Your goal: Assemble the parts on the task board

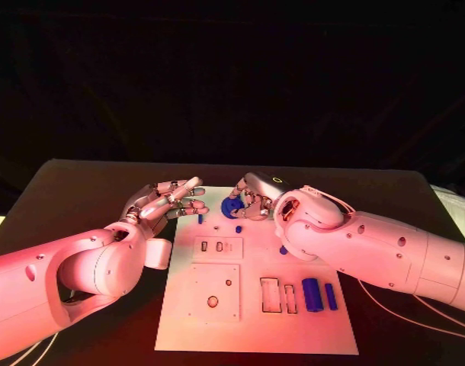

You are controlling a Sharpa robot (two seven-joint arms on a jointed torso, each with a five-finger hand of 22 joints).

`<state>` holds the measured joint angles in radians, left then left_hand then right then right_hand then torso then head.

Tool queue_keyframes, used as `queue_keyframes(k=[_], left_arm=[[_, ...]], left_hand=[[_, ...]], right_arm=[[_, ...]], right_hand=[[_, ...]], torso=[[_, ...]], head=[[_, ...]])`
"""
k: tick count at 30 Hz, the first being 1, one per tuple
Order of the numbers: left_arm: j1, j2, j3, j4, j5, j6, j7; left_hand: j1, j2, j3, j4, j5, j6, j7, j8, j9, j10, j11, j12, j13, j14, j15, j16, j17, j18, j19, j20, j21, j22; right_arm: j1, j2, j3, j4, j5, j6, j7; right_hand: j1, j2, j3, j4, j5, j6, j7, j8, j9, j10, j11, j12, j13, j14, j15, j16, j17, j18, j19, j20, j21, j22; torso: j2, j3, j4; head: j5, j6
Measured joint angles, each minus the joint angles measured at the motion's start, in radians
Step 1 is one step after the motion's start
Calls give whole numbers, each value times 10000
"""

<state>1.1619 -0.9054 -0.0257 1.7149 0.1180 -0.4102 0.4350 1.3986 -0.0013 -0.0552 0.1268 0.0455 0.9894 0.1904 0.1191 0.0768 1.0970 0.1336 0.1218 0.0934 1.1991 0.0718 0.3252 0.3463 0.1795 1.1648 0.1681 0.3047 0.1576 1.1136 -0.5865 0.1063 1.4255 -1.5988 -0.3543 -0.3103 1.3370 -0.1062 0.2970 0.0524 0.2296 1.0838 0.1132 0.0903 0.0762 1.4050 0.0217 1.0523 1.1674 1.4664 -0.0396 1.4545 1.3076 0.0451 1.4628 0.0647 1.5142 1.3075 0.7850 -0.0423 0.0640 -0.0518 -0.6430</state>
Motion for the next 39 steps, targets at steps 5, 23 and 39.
queue_keyframes(k=[5, 23, 39], left_arm=[[0, 5, 0, -14, 0, 0, -1], [0, -18, 0, -16, 1, 1, -14], [0, -36, 0, -15, 2, -5, -38]], left_hand=[[0, 0, 0, 0, 0, 0, 0, 0, 0, 0, 0, 0, 0, 0, -1, 0, 9, 0, 0, 0, 0, 0], [44, 44, 2, -142, 0, 0, 0, -40, -8, 0, 0, 0, -10, 0, 0, 0, 65, 0, 0, 0, 0, 6], [78, 78, 2, -141, 0, 0, 0, -40, -7, 1, 0, 0, -9, 0, 0, 0, 64, -1, 0, 0, 0, 14]], right_arm=[[11, 105, -24, -120, -111, 12, -62], [4, 241, -119, -373, -394, -67, -440], [4, -46, -123, -151, -142, -78, -413]], right_hand=[[-56, -21, 28, 25, -62, 0, 0, -40, 0, -31, 31, -55, -18, 0, 0, 0, 0, -1, 0, 0, 0, -1], [-697, -532, -530, 303, -657, -1264, 329, -289, -117, -374, 295, -853, -455, 0, 149, 0, -3, 1, 32, 183, 0, 0], [-1083, -253, -1266, 1073, -296, -970, 217, -210, -42, -261, 259, -378, 12, 1, 148, -1, 5, 1, 32, 182, 0, 4]], torso=[[-9, 8, -1], [-1, 8, 5], [-4, 14, -2]], head=[[-13, -16], [-55, -78], [-25, -38]])
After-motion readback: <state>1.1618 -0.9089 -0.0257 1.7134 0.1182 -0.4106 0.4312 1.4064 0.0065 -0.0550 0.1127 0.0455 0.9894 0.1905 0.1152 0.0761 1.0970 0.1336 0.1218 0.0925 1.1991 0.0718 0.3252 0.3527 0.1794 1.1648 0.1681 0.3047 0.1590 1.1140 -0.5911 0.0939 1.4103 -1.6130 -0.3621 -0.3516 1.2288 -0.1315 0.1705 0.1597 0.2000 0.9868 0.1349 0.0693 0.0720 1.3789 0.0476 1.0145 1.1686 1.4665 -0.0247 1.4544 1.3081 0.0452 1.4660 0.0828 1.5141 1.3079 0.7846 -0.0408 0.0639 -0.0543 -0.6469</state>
